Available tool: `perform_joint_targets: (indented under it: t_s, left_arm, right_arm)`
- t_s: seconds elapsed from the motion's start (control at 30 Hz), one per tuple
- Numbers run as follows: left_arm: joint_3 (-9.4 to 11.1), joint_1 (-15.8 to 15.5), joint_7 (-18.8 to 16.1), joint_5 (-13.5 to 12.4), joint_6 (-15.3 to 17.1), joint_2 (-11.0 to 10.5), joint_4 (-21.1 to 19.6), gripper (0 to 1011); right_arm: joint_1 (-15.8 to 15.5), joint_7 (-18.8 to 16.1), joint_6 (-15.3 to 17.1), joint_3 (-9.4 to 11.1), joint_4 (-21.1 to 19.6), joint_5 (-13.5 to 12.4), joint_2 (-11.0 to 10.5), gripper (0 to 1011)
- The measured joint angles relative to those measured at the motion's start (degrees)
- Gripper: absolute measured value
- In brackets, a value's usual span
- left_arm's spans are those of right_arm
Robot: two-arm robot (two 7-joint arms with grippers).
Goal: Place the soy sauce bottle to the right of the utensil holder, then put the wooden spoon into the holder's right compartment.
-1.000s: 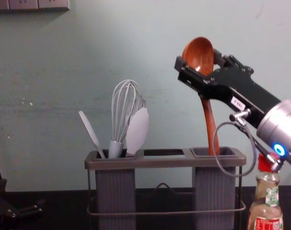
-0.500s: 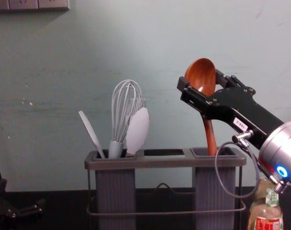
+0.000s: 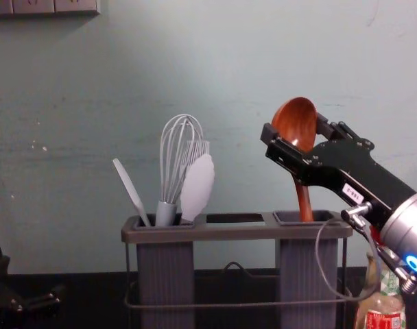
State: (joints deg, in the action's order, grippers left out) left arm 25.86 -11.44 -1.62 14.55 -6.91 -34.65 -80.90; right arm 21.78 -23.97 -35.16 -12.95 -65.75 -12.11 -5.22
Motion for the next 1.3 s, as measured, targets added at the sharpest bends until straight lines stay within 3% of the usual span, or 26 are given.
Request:
perform_joint_targets:
  t_s: [0.53,0.83,1.0,1.3]
  left_arm:
    - [0.00,0.00,0.00,0.00,0.00,0.00,0.00,1011]
    - [0.00,0.00,0.00,0.00,0.00,0.00,0.00,1011]
    - [0.00,0.00,0.00,0.00,0.00,0.00,0.00,1011]
    - [0.00,0.00,0.00,0.00,0.00,0.00,0.00,1011]
  right_arm:
    - [-1.04,-0.13,-0.12,0.16,0.18,0.25,0.02,840]
    - [-1.21,-0.13,-0.11,0.21,-0.43,0.27,0.10,1002]
    - [-1.60,-0.04,-0.12,0.42,-1.60,0.26,0.08,1002]
    - [-3.86,1.35,-0.05,1.45,-7.84,1.34,-1.12,1003]
